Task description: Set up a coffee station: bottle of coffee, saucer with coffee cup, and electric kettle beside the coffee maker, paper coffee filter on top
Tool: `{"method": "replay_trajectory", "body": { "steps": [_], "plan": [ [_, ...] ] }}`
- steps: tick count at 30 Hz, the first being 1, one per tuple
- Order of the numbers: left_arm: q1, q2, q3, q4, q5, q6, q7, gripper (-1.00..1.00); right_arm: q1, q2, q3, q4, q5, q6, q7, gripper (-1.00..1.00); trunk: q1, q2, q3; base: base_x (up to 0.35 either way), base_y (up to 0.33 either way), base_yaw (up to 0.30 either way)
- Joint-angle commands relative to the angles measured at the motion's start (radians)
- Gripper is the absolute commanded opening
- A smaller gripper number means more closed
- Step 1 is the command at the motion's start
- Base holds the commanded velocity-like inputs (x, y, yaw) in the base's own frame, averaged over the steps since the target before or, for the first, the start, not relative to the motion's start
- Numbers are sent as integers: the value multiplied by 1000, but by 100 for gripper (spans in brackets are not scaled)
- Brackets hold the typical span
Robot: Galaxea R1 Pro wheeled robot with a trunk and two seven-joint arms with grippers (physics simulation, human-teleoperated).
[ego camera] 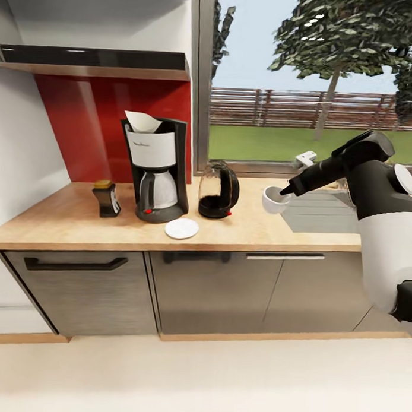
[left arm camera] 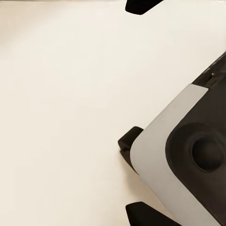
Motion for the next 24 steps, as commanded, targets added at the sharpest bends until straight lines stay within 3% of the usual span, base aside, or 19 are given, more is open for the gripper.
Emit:
{"method": "replay_trajectory", "body": {
  "steps": [1, 14, 24],
  "plan": [
    [1, 0, 3, -1, 6, 1, -5, 100, -1, 0, 2, -1, 10, 11, 11, -100, 0, 0, 0, 0, 163, -194],
    [1, 0, 3, -1, 6, 1, -5, 100, -1, 1, 2, 0, 8, 11, 11, -100, 0, 0, 4, 0, 266, -61],
    [1, 0, 3, -1, 6, 0, -5, 100, -1, 1, 2, 1, 8, 11, 11, -100, 0, 0, 12, 0, 52, -214]
  ]
}}
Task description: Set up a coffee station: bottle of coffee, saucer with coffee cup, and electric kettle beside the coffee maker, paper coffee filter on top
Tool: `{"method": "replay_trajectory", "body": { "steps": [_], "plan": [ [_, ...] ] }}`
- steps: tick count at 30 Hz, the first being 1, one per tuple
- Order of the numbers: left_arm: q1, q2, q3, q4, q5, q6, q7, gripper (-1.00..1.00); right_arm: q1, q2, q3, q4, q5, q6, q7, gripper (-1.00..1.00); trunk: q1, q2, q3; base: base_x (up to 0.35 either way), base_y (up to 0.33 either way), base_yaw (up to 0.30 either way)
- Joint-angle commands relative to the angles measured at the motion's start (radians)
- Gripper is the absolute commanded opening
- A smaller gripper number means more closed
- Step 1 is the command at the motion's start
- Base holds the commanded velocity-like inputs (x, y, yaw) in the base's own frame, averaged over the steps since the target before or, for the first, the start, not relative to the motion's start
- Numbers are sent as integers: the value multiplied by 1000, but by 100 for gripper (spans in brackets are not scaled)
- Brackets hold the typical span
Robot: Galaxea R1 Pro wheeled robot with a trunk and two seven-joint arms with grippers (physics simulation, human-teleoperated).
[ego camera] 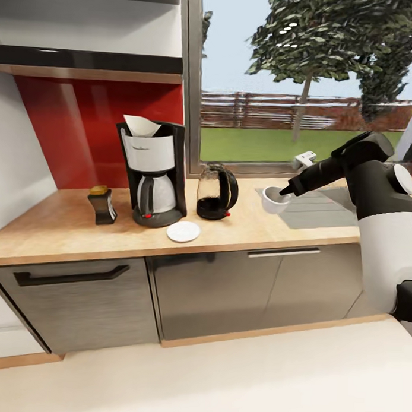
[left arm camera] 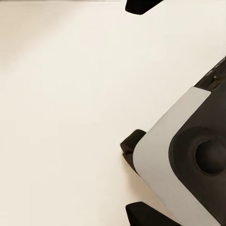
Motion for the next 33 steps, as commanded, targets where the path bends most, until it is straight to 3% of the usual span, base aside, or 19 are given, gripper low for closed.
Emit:
{"method": "replay_trajectory", "body": {
  "steps": [1, 20, 33],
  "plan": [
    [1, 0, 3, -1, 6, 1, -5, 100, -1, 0, 2, -1, 10, 11, 11, -100, 0, 0, 0, 0, 122, -166],
    [1, 0, 3, -1, 6, 1, -5, 100, -1, 1, 2, -2, 10, 11, 11, -100, 0, 0, 4, -16, 279, -48],
    [1, 0, 3, -1, 6, 0, -5, 100, -1, 1, 2, -2, 10, 11, 11, -100, 0, 0, 18, -13, 39, -205]
  ]
}}
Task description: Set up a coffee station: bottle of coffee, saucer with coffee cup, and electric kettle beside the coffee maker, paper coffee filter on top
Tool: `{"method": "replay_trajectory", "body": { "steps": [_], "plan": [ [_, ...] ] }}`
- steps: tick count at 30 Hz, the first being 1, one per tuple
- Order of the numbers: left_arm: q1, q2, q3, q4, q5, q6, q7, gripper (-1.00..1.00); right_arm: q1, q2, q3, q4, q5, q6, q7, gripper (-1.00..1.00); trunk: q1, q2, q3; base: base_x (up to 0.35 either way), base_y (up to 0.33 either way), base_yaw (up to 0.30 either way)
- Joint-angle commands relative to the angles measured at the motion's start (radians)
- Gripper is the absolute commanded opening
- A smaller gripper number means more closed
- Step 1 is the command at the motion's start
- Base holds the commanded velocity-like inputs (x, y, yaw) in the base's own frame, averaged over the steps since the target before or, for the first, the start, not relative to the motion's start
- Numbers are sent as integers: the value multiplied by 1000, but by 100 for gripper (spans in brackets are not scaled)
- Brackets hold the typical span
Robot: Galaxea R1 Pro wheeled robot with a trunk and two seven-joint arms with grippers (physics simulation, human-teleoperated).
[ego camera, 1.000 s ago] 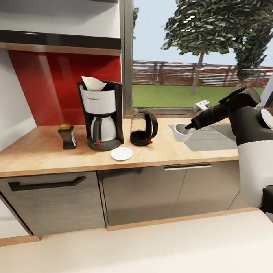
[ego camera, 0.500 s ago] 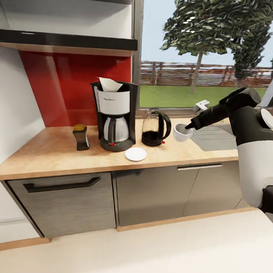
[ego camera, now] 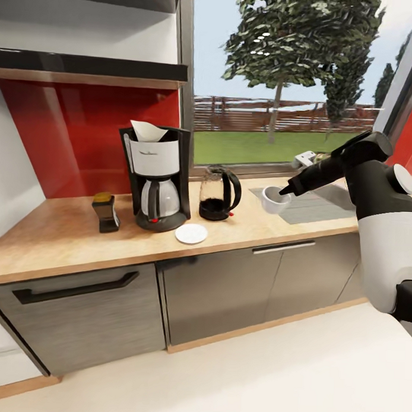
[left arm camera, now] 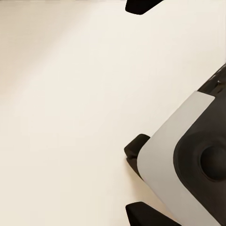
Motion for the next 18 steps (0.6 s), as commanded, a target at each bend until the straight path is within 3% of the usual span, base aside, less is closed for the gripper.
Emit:
{"method": "replay_trajectory", "body": {
  "steps": [1, 6, 18],
  "plan": [
    [1, 0, 3, -1, 5, 1, -5, 100, -1, 0, 2, -1, 10, 11, 11, -100, 0, 0, 0, -17, 20, -206],
    [1, 0, 3, -1, 6, 2, -5, 100, -1, 0, 2, -1, 10, 11, 11, -100, 0, 0, 3, -70, 164, -96],
    [1, 0, 3, -1, 5, 2, -5, 100, -1, 0, 2, 0, 10, 11, 11, -100, 0, 0, 3, -87, 293, -6]
  ]
}}
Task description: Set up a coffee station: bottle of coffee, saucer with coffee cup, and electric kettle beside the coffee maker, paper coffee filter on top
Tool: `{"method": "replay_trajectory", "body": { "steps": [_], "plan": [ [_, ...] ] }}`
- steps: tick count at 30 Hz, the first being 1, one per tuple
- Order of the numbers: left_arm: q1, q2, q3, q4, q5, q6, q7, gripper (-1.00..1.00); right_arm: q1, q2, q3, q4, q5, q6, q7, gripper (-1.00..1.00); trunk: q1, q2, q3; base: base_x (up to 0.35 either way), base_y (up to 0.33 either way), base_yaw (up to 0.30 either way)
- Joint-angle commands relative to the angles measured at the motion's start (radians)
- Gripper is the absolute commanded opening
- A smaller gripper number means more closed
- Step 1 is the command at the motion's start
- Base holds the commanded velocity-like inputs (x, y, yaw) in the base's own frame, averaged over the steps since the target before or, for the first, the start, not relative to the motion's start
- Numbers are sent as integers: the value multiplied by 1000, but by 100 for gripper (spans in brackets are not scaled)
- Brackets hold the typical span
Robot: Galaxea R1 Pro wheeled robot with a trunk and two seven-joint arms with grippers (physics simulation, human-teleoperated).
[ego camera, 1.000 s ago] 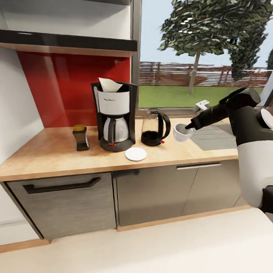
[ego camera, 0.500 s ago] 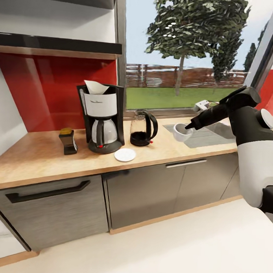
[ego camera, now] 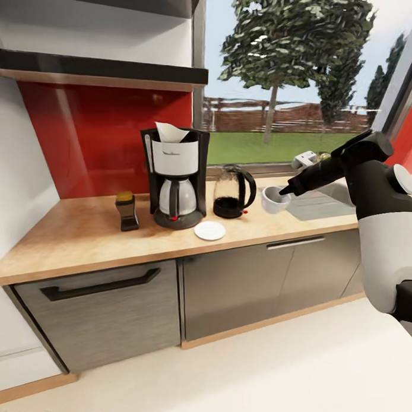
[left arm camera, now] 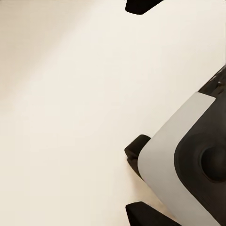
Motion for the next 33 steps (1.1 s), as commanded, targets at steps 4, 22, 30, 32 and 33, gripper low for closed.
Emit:
{"method": "replay_trajectory", "body": {
  "steps": [4, 22, 30, 32, 33],
  "plan": [
    [0, 0, 2, 0, 7, 1, -5, 100, -1, 0, 2, -1, 10, 12, 11, -100, 0, -1, -1, -90, 302, 0],
    [0, 0, 2, 0, 6, 1, -5, 100, -1, 1, 2, -1, 10, 11, 11, -100, 0, -1, 12, -50, 189, -145],
    [0, 0, 2, 0, 6, 1, -5, 100, -1, 1, 2, 0, 9, 11, 11, -100, 0, -1, 14, -1, 266, -48],
    [0, 0, 2, 0, 6, 1, -5, 100, -1, 1, 2, 1, 9, 11, 11, -100, 0, -1, 15, 0, 303, -8],
    [0, 0, 2, 0, 6, 1, -5, 100, -1, 1, 2, 1, 9, 11, 11, -100, 0, -1, 15, 0, 306, -5]
  ]
}}
